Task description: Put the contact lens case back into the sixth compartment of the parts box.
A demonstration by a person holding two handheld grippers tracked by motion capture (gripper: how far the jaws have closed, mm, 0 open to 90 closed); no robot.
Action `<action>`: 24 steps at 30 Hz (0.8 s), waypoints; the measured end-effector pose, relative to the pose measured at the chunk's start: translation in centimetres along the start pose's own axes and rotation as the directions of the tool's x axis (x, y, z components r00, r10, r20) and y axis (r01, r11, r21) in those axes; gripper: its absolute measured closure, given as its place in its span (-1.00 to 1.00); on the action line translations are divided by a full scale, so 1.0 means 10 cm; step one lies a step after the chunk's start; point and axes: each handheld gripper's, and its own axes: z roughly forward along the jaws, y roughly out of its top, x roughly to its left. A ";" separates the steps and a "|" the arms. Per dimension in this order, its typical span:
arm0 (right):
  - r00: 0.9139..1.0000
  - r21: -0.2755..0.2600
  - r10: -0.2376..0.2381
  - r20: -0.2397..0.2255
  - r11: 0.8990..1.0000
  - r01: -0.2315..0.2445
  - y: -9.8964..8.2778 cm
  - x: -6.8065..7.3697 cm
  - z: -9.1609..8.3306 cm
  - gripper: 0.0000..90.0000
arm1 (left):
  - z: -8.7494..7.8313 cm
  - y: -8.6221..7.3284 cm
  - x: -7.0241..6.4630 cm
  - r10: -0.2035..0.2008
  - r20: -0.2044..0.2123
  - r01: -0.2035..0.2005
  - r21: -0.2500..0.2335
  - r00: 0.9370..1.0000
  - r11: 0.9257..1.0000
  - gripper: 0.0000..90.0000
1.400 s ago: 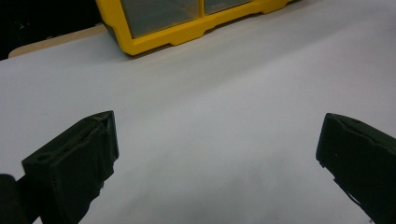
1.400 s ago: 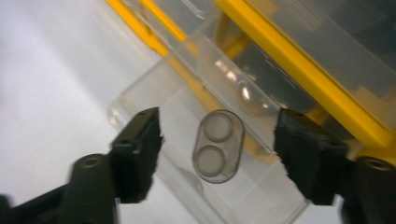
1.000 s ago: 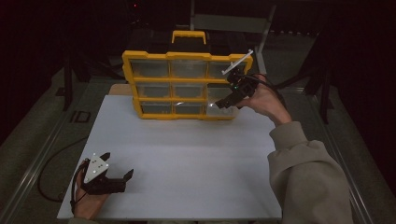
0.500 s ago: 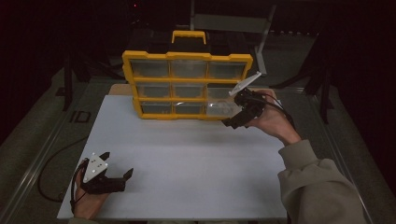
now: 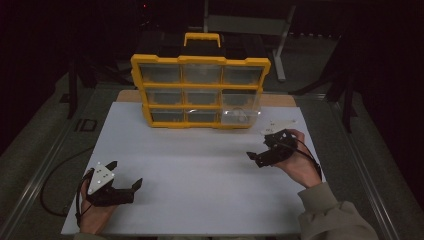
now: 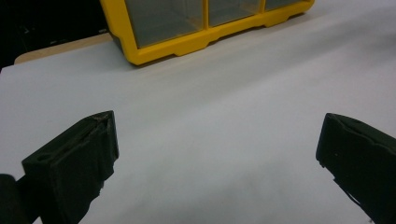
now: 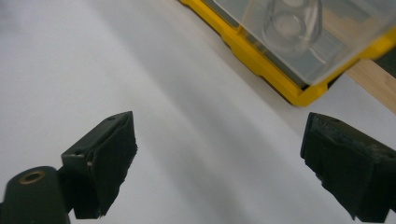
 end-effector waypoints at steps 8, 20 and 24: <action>0.999 -0.079 0.050 0.003 0.996 -0.050 -0.46 0.16 0.05 -0.77 | 0.00 0.02 0.03 -0.006 -0.004 0.005 -0.028 1.000 1.000 -1.00; 0.989 -0.369 0.151 -0.006 0.918 -0.142 -1.00 0.31 -0.10 -0.78 | -0.01 0.04 0.05 -0.011 -0.010 0.010 -0.076 1.000 0.997 -1.00; 0.984 -0.426 0.178 -0.010 0.890 -0.165 -1.18 0.32 -0.12 -0.78 | -0.03 0.04 0.05 -0.007 -0.013 0.005 -0.099 1.000 0.995 -1.00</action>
